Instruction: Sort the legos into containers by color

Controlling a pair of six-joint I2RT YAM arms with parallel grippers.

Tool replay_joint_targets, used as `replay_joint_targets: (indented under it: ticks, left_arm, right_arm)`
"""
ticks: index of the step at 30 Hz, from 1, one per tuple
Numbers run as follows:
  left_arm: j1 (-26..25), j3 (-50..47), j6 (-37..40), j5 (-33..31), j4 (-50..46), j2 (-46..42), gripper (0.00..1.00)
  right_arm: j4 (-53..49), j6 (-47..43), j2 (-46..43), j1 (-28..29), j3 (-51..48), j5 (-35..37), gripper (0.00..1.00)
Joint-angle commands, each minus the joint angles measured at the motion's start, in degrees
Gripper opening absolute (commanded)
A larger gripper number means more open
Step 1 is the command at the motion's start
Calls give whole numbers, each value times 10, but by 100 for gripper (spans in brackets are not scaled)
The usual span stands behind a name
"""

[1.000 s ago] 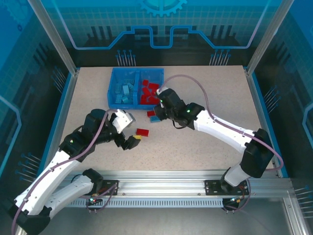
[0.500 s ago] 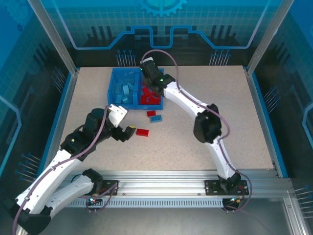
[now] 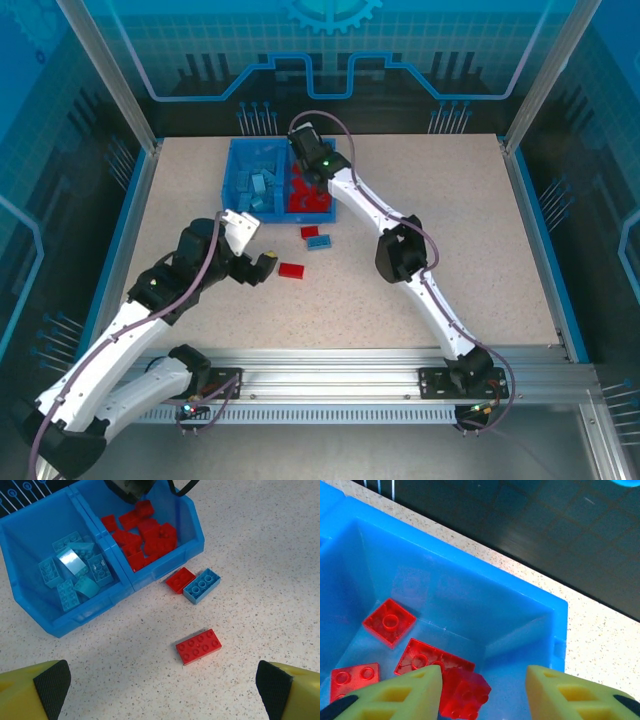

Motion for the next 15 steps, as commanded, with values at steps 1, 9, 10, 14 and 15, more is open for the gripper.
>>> replay_joint_targets:
  ticks: [1,9,10,14,15]
  left_arm:
    - [6,-8,-17,-35,14,12,99]
    - [21,-24,-82,-94,58,22,99]
    - [28,-25,-98,-93,63,23,99]
    - [44,14,-214,-89,34,36,99]
    - [45,31,-260,-91,12,43,99]
  right_arm:
    - [-25,12,-78,2,3,-30,49]
    - [-102,74,-338,23,-234,-165,55]
    - [-98,75,-377,24,-281,-200,60]
    - [-70,68,-552,28,-483,-364,78]
    - [-66,65,-592,33,-529,-390,81]
